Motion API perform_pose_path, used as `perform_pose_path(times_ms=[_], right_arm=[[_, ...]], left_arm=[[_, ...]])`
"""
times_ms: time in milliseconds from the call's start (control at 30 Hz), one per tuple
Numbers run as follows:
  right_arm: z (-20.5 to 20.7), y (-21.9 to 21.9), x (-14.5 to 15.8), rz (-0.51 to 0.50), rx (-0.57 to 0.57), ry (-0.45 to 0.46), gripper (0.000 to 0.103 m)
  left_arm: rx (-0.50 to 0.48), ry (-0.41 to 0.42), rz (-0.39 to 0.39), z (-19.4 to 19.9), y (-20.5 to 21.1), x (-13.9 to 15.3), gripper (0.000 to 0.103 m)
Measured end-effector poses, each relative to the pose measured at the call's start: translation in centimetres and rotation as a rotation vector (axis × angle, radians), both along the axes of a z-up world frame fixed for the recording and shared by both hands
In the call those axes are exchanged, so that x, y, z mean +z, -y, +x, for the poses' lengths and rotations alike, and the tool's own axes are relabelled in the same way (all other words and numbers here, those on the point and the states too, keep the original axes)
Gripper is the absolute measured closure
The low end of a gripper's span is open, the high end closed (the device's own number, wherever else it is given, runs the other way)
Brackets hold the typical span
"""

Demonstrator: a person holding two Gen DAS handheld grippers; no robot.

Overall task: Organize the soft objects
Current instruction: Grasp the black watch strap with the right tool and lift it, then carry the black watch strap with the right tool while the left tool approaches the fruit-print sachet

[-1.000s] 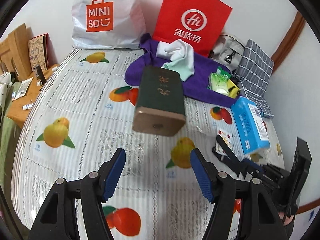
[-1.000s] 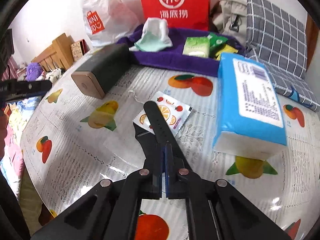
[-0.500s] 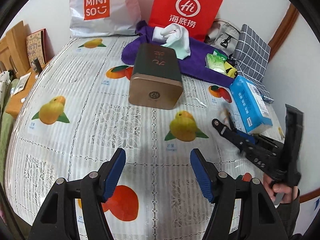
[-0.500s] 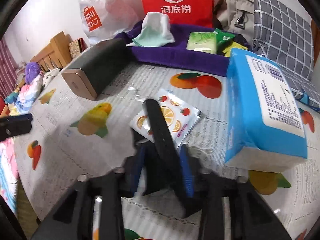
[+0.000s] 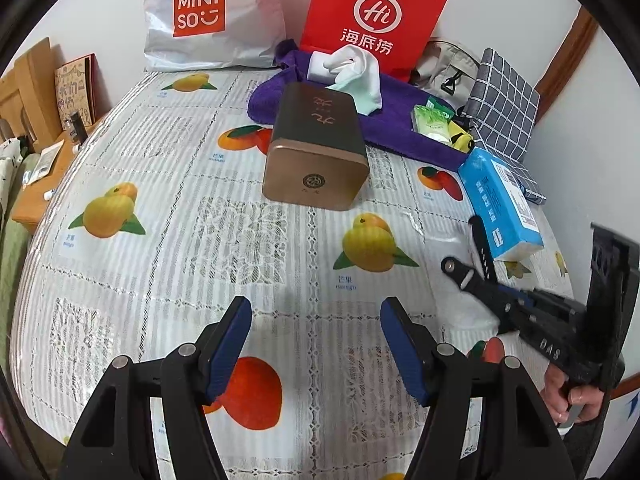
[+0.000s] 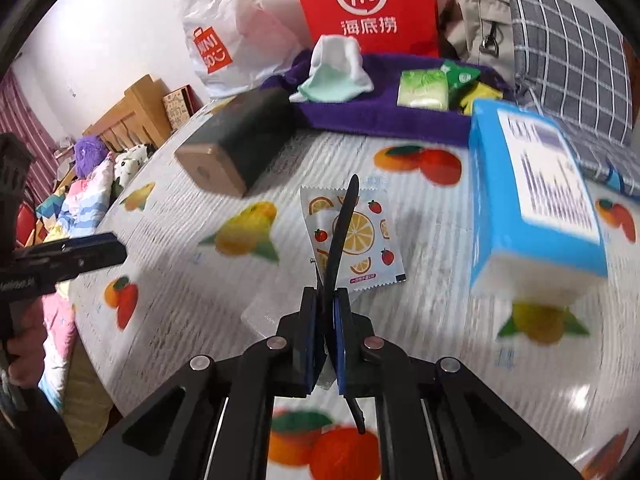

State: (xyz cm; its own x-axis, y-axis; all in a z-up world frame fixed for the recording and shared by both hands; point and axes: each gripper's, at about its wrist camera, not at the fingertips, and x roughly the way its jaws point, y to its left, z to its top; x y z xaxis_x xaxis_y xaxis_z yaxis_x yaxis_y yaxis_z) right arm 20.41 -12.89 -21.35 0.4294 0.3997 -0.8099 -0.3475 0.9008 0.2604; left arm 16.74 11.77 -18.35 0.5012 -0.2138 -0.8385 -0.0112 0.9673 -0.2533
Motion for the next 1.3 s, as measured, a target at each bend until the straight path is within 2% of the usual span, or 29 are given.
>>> perform_pose_path(times_ms=[200, 633, 667, 700, 733, 800, 1067, 1167, 1300], right_arm=[[-1.2, 0.3, -1.7, -0.002, -0.004, -0.041, 0.079], [-0.3, 2.8, -1.7, 0.132, -0.024, -0.076, 0.079], [-0.2, 2.9, -1.8, 0.142, -0.024, -0.078, 0.082], [-0.1, 3.0, -1.8, 0.149, -0.025, -0.081, 0.092], [0.0, 3.1, -1.9, 0.15, -0.028, -0.082, 0.096], [0.1, 3.2, -1.8, 0.145, -0.036, -0.075, 0.1], [-1.7, 3.8, 0.1, 0.046, -0.097, 0.032, 0.1], [-2.5, 4.9, 0.5, 0.036, -0.121, 0.043, 0.1], [-4.0, 6.6, 1.0, -0.035, -0.166, 0.073, 0.1]], left_arm=[[-0.022, -0.011, -0.012, -0.3, 0.9, -0.4, 0.038], [-0.045, -0.036, 0.0, -0.3, 1.8, -1.3, 0.038], [-0.046, -0.038, -0.001, -0.2, 1.8, -1.3, 0.038], [-0.046, -0.04, 0.001, -0.2, 1.8, -1.4, 0.038], [-0.046, -0.042, 0.004, -0.1, 1.9, -1.4, 0.038], [-0.05, -0.045, 0.007, 0.0, 2.2, -1.4, 0.038], [-0.085, -0.052, 0.025, 0.4, 4.0, -1.8, 0.038], [-0.117, -0.061, 0.051, 0.7, 5.7, -2.4, 0.038], [-0.163, -0.06, 0.066, 1.3, 7.9, -2.8, 0.038]])
